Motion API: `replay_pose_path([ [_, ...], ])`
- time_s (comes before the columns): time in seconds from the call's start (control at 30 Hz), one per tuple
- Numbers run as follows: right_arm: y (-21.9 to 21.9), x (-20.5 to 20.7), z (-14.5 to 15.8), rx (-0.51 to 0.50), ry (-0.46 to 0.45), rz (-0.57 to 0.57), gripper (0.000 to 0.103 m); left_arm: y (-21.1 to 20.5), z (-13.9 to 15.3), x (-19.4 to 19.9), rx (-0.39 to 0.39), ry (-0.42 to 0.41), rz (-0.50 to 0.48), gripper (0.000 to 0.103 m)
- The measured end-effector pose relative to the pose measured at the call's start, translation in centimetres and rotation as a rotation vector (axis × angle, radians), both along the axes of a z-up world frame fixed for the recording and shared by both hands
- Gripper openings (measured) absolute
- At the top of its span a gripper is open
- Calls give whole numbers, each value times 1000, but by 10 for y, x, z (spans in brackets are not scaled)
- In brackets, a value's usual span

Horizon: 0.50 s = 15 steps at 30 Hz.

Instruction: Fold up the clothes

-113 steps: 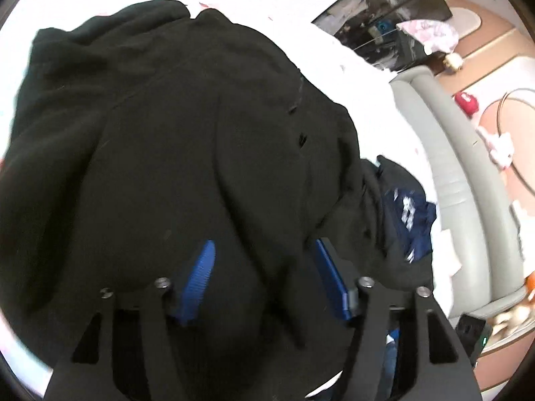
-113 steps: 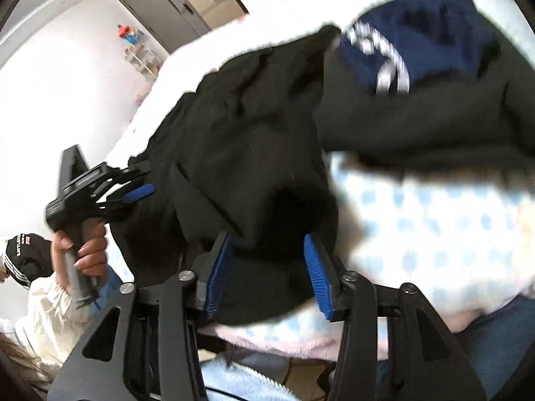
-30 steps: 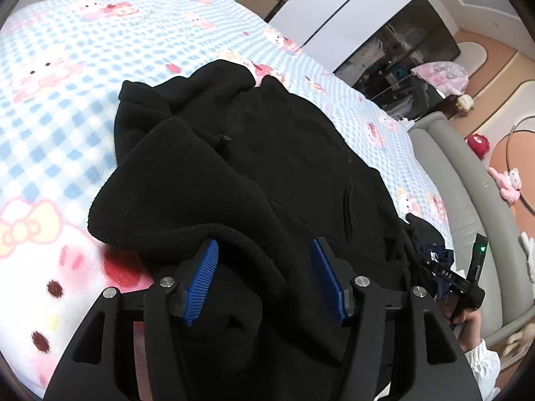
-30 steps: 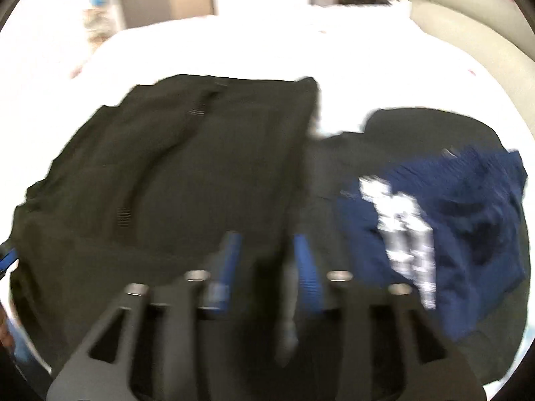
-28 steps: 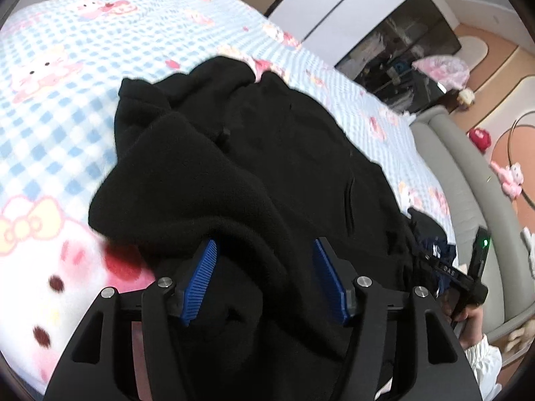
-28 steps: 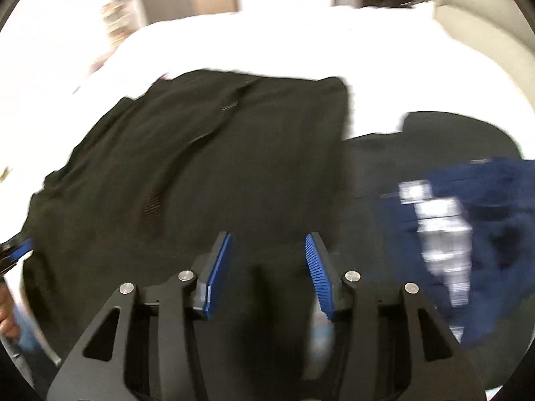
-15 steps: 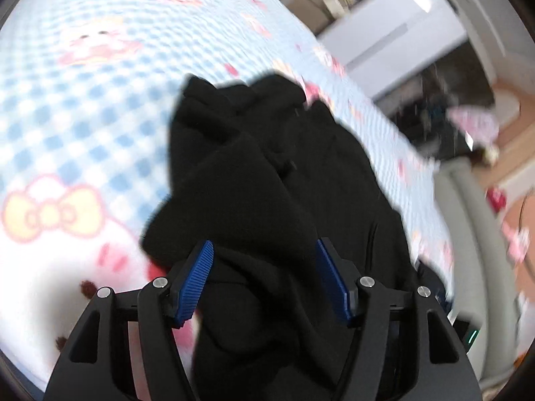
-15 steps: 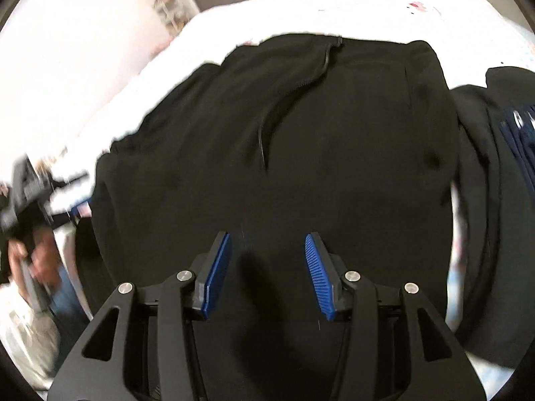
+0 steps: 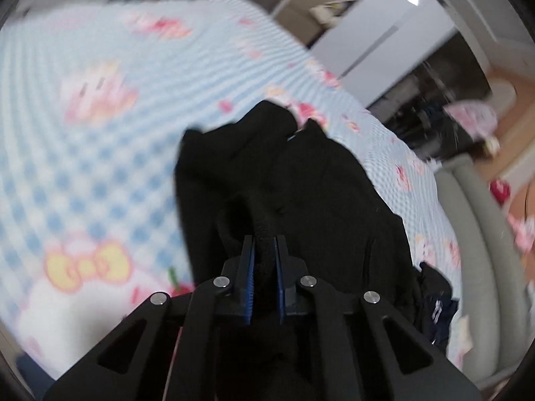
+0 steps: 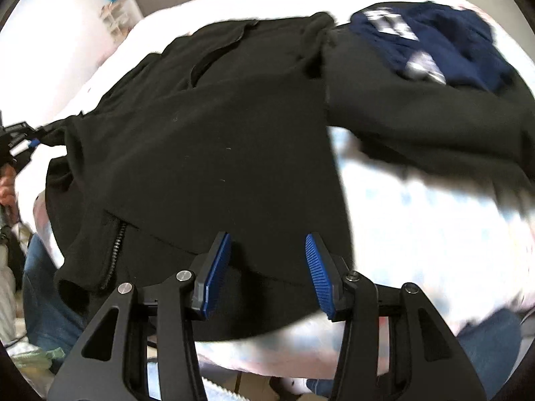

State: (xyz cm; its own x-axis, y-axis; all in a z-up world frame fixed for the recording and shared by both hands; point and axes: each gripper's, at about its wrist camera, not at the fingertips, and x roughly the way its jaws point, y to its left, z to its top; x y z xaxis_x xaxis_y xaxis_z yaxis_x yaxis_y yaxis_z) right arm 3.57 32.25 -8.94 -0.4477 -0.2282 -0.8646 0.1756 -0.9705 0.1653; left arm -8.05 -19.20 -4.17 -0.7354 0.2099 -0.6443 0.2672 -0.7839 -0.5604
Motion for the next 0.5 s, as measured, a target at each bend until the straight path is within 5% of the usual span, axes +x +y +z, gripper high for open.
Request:
replay_pose_path([
  [0.07, 11, 8, -6, -20, -17, -46, 36, 15, 17, 0, -3, 41, -37, 10],
  [0.17, 20, 17, -3, -35, 5, -60, 36, 46, 30, 1, -49, 67, -88, 11],
  [0.3, 36, 27, -10, 1, -23, -124, 36, 51, 14, 9, -34, 31, -80, 10],
  [0.4, 47, 33, 1, -35, -4, -167, 39, 76, 23, 14, -151, 26, -172, 10],
  [0.5, 50, 32, 18, -126, 35, -176, 39, 117, 37, 8, -162, 65, -322, 10],
])
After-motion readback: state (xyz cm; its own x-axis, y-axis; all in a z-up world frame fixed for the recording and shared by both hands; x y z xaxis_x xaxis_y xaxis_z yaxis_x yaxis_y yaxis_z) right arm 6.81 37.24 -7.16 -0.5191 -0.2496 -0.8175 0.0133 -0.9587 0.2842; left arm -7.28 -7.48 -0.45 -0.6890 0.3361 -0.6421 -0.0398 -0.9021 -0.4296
